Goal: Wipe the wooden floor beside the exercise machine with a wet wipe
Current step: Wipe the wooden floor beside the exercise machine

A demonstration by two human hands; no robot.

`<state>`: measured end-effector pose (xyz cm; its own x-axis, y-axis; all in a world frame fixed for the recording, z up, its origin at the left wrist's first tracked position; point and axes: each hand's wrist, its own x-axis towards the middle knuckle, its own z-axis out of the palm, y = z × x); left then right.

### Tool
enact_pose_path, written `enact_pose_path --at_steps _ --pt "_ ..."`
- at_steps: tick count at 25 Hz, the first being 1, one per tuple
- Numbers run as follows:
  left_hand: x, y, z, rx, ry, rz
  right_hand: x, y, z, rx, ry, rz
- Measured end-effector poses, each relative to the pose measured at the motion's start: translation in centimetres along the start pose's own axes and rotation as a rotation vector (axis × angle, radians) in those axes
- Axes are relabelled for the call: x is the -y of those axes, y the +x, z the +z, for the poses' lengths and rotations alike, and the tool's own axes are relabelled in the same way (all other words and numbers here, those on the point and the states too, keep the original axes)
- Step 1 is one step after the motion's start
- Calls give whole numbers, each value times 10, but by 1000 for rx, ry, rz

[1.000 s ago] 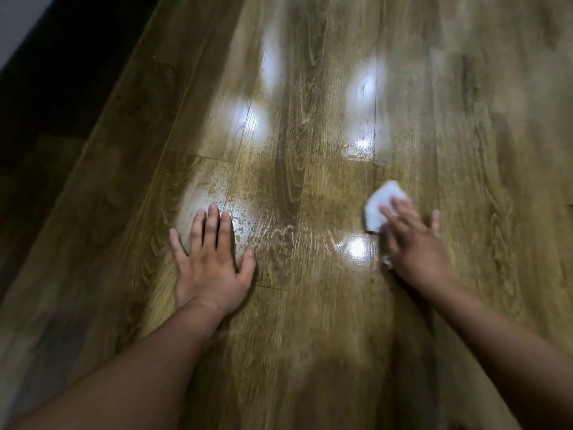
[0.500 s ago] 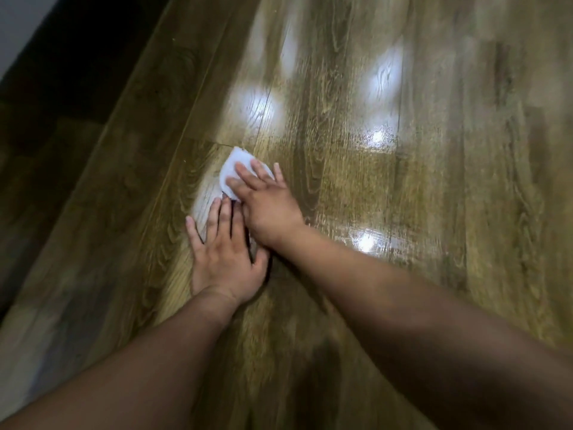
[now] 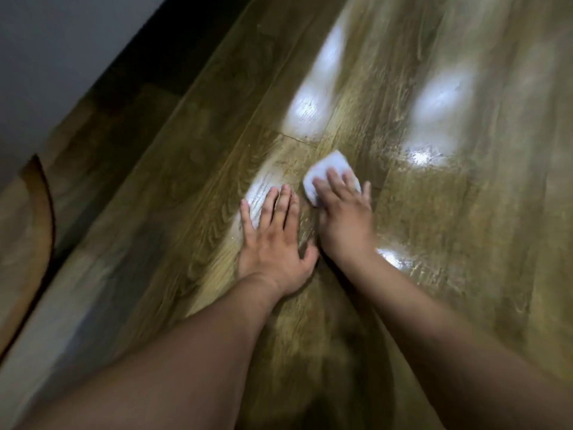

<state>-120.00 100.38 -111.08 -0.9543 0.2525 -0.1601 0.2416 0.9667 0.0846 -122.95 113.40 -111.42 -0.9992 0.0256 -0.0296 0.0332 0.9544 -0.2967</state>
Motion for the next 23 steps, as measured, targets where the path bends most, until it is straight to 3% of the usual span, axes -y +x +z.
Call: enact_pose_path --at_steps 2,5,9,11,13,15,16,17,18,21,23 --pt "3 0 2 -41 -41 -44 32 41 5 126 -44 -190" --pt "3 -1 7 -114 -157 -50 30 60 5 133 -136 -259" --pt "50 -10 -11 -159 -446 56 -24 31 -7 -10 -62 24" --pt "115 -20 -10 -243 -259 38 -18 17 -9 -17 -94 95" --pt "162 -40 -7 -227 -31 -140 13 0 1 -1 -172 -197" --pt "174 -46 3 -160 -14 -215 41 -6 8 53 -200 -595" --pt "171 -45 4 -128 -29 -197 45 9 5 69 -197 -697" --pt "168 -45 4 -113 -33 -182 48 34 0 78 -193 -688" --pt "170 -45 1 -112 -29 -182 52 63 -4 85 -186 -552" --pt "172 -44 0 -98 -7 -206 53 133 -10 13 14 0" --pt "171 -47 1 -89 6 -212 76 112 3 29 13 -44"
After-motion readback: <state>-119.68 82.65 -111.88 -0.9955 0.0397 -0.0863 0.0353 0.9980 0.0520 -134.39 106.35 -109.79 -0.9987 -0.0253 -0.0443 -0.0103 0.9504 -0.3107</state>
